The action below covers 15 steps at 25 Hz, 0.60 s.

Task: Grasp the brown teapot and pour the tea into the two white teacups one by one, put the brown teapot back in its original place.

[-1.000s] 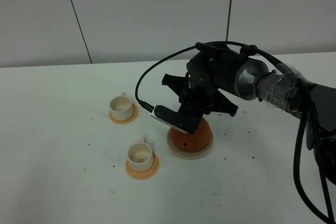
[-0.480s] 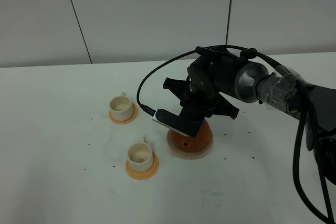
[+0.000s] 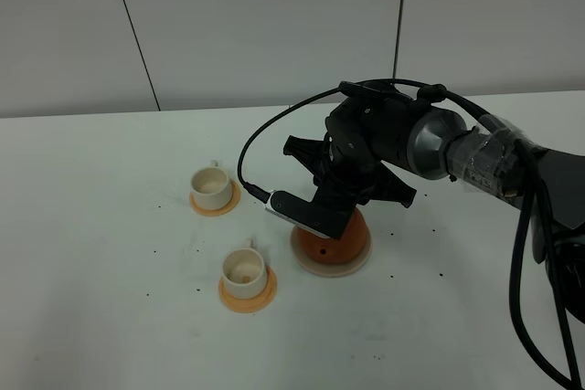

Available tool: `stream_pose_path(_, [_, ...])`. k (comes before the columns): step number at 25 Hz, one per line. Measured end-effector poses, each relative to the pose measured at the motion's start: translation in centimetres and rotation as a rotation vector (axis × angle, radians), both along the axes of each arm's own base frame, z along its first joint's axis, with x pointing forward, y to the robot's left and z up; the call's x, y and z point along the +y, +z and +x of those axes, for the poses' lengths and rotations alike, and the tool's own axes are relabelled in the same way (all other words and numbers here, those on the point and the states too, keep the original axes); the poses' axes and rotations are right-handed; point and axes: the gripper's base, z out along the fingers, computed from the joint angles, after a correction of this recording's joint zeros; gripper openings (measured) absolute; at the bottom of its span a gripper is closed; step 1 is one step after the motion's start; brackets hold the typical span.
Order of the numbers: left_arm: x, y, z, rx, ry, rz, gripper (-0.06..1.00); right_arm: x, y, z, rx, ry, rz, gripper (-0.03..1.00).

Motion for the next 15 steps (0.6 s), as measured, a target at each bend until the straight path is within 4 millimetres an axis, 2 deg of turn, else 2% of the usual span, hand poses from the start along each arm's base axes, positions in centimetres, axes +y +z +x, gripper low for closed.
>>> stream_pose_path(15, [0.00,0.00,0.00,0.000,0.000,0.000,0.23,0.27,0.04,-0.18,-0.021,0.026,-0.036,0.24])
